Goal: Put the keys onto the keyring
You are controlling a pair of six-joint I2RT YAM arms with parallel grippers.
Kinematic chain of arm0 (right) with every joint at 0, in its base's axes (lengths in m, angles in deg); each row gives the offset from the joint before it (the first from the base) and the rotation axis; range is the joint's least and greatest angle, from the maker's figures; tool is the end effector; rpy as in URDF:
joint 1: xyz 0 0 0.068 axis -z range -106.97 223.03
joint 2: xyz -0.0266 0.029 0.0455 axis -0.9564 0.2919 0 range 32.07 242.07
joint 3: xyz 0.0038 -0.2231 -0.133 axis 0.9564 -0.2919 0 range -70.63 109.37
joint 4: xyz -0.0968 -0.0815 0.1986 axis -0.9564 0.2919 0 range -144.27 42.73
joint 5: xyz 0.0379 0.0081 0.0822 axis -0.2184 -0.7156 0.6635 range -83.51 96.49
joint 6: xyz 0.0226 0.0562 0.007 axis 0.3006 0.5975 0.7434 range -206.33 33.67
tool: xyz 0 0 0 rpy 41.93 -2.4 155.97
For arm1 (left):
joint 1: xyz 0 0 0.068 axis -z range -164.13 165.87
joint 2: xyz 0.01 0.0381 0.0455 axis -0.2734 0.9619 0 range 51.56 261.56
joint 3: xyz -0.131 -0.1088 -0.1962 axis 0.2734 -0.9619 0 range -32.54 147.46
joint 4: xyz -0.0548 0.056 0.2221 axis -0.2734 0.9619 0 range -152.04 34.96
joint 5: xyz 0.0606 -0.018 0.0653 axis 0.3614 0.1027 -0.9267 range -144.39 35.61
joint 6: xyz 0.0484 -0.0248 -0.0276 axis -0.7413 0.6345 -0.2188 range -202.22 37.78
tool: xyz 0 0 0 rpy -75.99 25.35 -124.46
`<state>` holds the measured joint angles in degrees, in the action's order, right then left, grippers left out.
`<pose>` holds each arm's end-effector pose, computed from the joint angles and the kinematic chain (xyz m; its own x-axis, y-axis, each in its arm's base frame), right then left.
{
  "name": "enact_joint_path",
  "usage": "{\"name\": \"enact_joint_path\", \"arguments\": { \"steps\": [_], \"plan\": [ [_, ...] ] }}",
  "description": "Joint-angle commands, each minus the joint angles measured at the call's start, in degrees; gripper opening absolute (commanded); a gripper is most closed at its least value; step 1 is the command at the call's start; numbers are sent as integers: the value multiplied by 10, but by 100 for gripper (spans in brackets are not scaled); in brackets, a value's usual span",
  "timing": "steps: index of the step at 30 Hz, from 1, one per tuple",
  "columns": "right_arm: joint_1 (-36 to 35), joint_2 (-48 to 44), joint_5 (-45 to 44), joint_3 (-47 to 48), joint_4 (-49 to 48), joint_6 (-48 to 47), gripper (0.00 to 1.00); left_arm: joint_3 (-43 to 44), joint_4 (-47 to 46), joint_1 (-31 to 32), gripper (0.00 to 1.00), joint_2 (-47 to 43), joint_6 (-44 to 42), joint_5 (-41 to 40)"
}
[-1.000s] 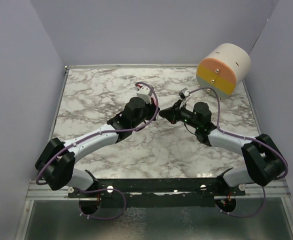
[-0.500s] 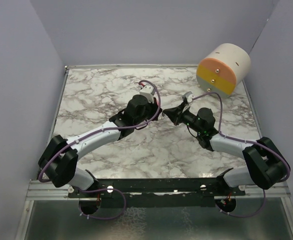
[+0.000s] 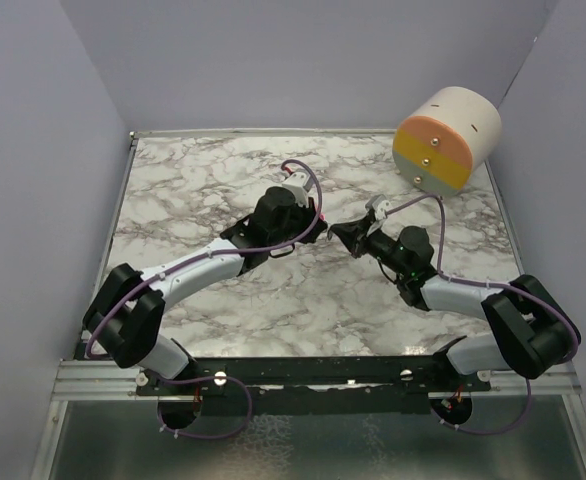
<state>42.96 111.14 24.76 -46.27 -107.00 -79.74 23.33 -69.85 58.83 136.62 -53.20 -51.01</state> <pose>0.2213 0.1447 0.2128 -0.1154 0.0591 -0.9916 -0.7384 0.6626 0.1254 0.2386 -0.2259 0.2660 -0.5827 -0.1191 -0.8039 0.5007 0.7266 -0.4705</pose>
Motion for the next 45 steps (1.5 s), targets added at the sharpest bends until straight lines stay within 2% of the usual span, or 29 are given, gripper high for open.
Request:
{"name": "enact_joint_path", "arguments": {
  "steps": [1, 24, 45],
  "plan": [
    [-2, -1, -3, -10, -56, -36, 1, 2, 11, -8, 0, 7, -5, 53],
    [-2, 29, 33, -4, -25, -112, 1, -13, 12, -40, 0, 56, -57, 214],
    [-3, 50, 69, 16, -11, -101, 1, -13, -29, -45, 0, 97, -44, 252]
  ]
}}
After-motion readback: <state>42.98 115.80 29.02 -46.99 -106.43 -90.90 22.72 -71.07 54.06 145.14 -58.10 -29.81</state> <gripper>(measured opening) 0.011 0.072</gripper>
